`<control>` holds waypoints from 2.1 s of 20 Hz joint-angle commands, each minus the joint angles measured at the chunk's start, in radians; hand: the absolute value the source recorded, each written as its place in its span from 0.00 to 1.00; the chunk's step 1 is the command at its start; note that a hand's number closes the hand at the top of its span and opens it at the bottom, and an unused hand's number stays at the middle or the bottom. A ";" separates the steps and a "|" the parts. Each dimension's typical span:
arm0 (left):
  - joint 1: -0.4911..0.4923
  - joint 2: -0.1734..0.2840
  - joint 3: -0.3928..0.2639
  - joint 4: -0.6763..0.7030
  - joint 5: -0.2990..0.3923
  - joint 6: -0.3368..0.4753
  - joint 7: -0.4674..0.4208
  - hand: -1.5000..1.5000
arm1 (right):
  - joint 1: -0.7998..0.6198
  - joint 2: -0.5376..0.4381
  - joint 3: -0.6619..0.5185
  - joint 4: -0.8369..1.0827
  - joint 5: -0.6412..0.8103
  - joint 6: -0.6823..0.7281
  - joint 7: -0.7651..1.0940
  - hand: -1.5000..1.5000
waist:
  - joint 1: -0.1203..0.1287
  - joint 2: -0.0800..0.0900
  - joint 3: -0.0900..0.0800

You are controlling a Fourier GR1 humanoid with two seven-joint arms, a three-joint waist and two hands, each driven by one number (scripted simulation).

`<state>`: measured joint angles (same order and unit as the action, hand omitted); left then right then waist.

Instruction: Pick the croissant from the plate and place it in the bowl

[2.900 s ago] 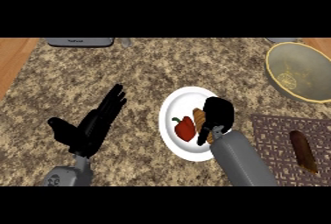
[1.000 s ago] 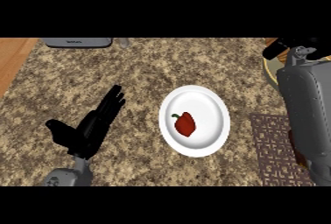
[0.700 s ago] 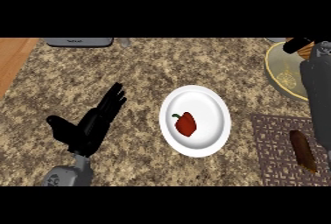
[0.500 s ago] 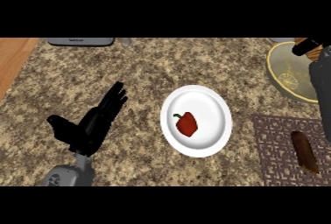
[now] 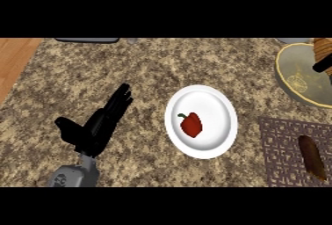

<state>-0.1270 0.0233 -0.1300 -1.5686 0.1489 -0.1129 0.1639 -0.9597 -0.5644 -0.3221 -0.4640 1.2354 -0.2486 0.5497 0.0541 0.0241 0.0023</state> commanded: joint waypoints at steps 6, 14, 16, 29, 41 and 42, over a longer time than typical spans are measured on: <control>-0.007 0.002 0.006 -0.032 0.015 -0.001 0.036 0.50 | 0.012 -0.048 -0.160 0.173 -0.140 -0.130 -0.172 0.00 | 0.011 0.002 0.003; -0.006 -0.002 0.005 -0.011 -0.005 0.010 0.013 0.50 | -0.005 0.057 -0.379 -0.005 -0.414 -0.420 -0.465 0.00 | -0.020 -0.013 0.006; -0.013 -0.011 0.024 0.015 0.006 0.021 0.011 0.50 | 0.005 0.079 -0.417 -0.058 -0.493 -0.415 -0.596 0.00 | -0.042 -0.018 0.004; 0.060 0.035 0.091 0.001 0.029 0.016 -0.006 0.50 | 0.377 0.481 -0.348 -0.726 -0.758 -0.253 -0.904 0.00 | -0.128 -0.056 -0.005; 0.073 0.022 0.077 -0.007 0.022 0.022 -0.003 0.50 | 0.938 0.564 0.078 -1.054 -0.905 -0.356 -0.919 1.00 | -0.144 -0.062 -0.003; 0.081 0.023 0.074 -0.006 0.018 0.018 -0.016 0.50 | 1.000 0.564 0.129 -1.068 -0.924 -0.385 -0.920 1.00 | -0.136 -0.057 -0.002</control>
<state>-0.0473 0.0531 -0.0545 -1.5776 0.1680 -0.0975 0.1545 -0.1373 -0.0089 -0.3313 -1.4574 0.3705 -0.5842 -0.3655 -0.0789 -0.0363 -0.0010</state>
